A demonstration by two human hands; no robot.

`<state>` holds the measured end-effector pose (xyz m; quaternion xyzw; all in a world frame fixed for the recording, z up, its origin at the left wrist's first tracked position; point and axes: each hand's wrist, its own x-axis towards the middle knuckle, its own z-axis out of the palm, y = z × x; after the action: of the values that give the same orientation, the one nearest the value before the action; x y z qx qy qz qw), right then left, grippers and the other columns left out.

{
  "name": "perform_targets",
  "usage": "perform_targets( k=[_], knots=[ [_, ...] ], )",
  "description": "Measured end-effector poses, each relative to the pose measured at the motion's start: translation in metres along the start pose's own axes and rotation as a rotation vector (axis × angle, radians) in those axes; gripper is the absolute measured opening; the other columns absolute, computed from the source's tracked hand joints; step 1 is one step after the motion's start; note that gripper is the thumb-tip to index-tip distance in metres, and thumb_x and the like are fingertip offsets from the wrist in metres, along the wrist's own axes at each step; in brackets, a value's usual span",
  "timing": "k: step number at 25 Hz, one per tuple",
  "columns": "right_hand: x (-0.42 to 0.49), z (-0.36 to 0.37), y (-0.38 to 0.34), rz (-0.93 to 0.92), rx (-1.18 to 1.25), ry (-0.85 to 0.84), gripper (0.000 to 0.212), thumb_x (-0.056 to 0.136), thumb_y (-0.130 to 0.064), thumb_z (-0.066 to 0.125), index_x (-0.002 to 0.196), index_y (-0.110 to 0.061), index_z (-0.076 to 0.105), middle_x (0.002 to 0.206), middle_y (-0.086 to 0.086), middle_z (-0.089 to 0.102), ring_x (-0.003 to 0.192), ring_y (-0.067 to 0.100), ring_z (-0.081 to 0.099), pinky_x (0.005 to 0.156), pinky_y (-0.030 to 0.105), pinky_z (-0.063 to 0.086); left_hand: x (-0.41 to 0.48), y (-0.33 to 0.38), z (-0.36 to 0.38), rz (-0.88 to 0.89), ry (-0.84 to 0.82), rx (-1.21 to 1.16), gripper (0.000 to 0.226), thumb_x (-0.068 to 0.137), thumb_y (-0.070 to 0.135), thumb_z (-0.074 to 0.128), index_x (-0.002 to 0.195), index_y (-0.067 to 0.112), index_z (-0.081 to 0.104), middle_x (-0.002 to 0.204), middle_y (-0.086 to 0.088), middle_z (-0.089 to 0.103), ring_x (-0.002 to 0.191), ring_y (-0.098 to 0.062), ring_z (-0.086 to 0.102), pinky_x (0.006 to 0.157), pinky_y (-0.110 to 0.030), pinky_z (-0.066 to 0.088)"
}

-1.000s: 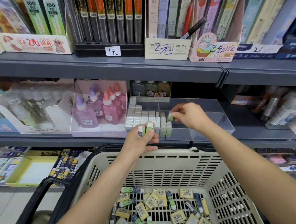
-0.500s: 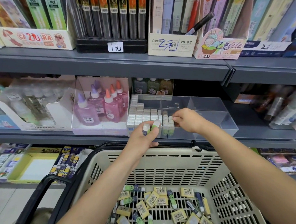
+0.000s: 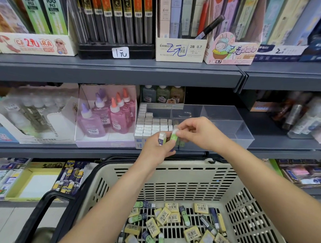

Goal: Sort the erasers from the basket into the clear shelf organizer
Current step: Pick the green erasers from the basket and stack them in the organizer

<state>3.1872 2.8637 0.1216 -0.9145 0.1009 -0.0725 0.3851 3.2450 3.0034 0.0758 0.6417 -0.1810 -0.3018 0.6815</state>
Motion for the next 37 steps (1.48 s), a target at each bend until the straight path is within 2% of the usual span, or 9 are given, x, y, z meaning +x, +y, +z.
perform_targets(
  k=[3, 6, 9, 11, 20, 26, 29, 32, 37],
  knots=[
    [0.004, -0.010, 0.004, 0.036, 0.090, 0.054, 0.007, 0.085, -0.018, 0.066, 0.080, -0.023, 0.066, 0.071, -0.003, 0.069, 0.063, 0.004, 0.066, 0.061, 0.019, 0.053, 0.002, 0.003, -0.001, 0.025, 0.068, 0.072, 0.020, 0.095, 0.014, 0.050, 0.111, 0.008, 0.060, 0.091, -0.002, 0.065, 0.080, -0.007, 0.062, 0.068, -0.019, 0.055],
    [0.018, -0.027, 0.017, 0.115, -0.016, 0.270, 0.003, 0.086, -0.024, 0.065, 0.085, -0.022, 0.067, 0.078, 0.000, 0.072, 0.072, 0.008, 0.068, 0.070, 0.023, 0.052, 0.003, 0.002, -0.018, 0.074, 0.227, 0.225, 0.020, 0.093, 0.032, 0.051, 0.098, 0.014, 0.058, 0.068, 0.005, 0.055, 0.044, -0.003, 0.044, 0.042, -0.022, 0.039],
    [0.030, -0.024, 0.029, 0.128, -0.271, 0.255, 0.016, 0.090, -0.026, 0.058, 0.098, -0.016, 0.068, 0.088, 0.005, 0.072, 0.087, 0.021, 0.066, 0.087, 0.028, 0.048, 0.000, -0.004, -0.028, 0.057, 0.195, 0.251, 0.020, 0.088, 0.039, 0.050, 0.088, 0.019, 0.051, 0.061, 0.007, 0.041, 0.045, -0.005, 0.035, 0.047, -0.022, 0.033],
    [0.036, -0.014, 0.031, 0.143, -0.301, 0.164, 0.021, 0.093, -0.026, 0.053, 0.103, -0.014, 0.067, 0.095, 0.008, 0.072, 0.095, 0.025, 0.064, 0.095, 0.033, 0.043, 0.000, -0.004, -0.026, -0.002, 0.156, 0.120, 0.012, 0.088, 0.019, 0.038, 0.083, 0.017, 0.048, 0.064, 0.003, 0.041, 0.049, -0.007, 0.035, 0.046, -0.022, 0.030],
    [0.048, 0.000, 0.038, 0.138, -0.496, -0.102, 0.028, 0.097, -0.012, 0.040, 0.113, -0.003, 0.062, 0.113, 0.016, 0.064, 0.105, 0.030, 0.058, 0.093, 0.035, 0.044, -0.007, -0.007, -0.028, 0.139, 0.115, 0.210, 0.012, 0.087, 0.012, 0.062, 0.096, 0.019, 0.057, 0.099, -0.009, 0.066, 0.083, -0.013, 0.056, 0.081, -0.028, 0.047],
    [0.044, -0.005, 0.037, 0.156, -0.565, -0.117, 0.030, 0.099, -0.017, 0.037, 0.104, -0.004, 0.064, 0.107, 0.015, 0.066, 0.099, 0.030, 0.060, 0.090, 0.039, 0.047, 0.000, 0.004, -0.018, 0.203, 0.144, 0.199, 0.021, 0.084, 0.004, 0.064, 0.086, 0.024, 0.058, 0.084, 0.006, 0.060, 0.076, -0.005, 0.053, 0.072, -0.010, 0.047],
    [0.026, -0.008, 0.027, 0.081, -0.350, 0.118, 0.024, 0.097, -0.026, 0.044, 0.090, -0.016, 0.066, 0.091, 0.003, 0.070, 0.087, 0.022, 0.065, 0.084, 0.038, 0.051, 0.004, 0.004, -0.012, 0.202, 0.124, 0.214, 0.021, 0.085, 0.006, 0.064, 0.086, 0.026, 0.058, 0.085, 0.007, 0.060, 0.079, -0.006, 0.054, 0.079, -0.017, 0.049],
    [0.000, 0.000, 0.010, -0.021, 0.049, 0.091, 0.007, 0.086, -0.029, 0.064, 0.090, -0.025, 0.067, 0.079, -0.002, 0.070, 0.077, 0.017, 0.067, 0.079, 0.035, 0.055, 0.007, 0.004, -0.002, 0.224, 0.065, 0.240, 0.018, 0.085, 0.006, 0.064, 0.087, 0.024, 0.061, 0.084, 0.005, 0.063, 0.079, -0.009, 0.056, 0.080, -0.024, 0.049],
    [-0.001, -0.013, 0.015, 0.002, 0.122, 0.194, 0.011, 0.083, -0.016, 0.068, 0.082, -0.027, 0.067, 0.083, 0.003, 0.072, 0.077, 0.015, 0.067, 0.081, 0.032, 0.055, 0.007, 0.002, -0.007, 0.269, 0.175, 0.315, 0.022, 0.085, 0.009, 0.064, 0.096, 0.027, 0.060, 0.092, 0.012, 0.061, 0.085, 0.000, 0.055, 0.081, -0.015, 0.047]
  ],
)
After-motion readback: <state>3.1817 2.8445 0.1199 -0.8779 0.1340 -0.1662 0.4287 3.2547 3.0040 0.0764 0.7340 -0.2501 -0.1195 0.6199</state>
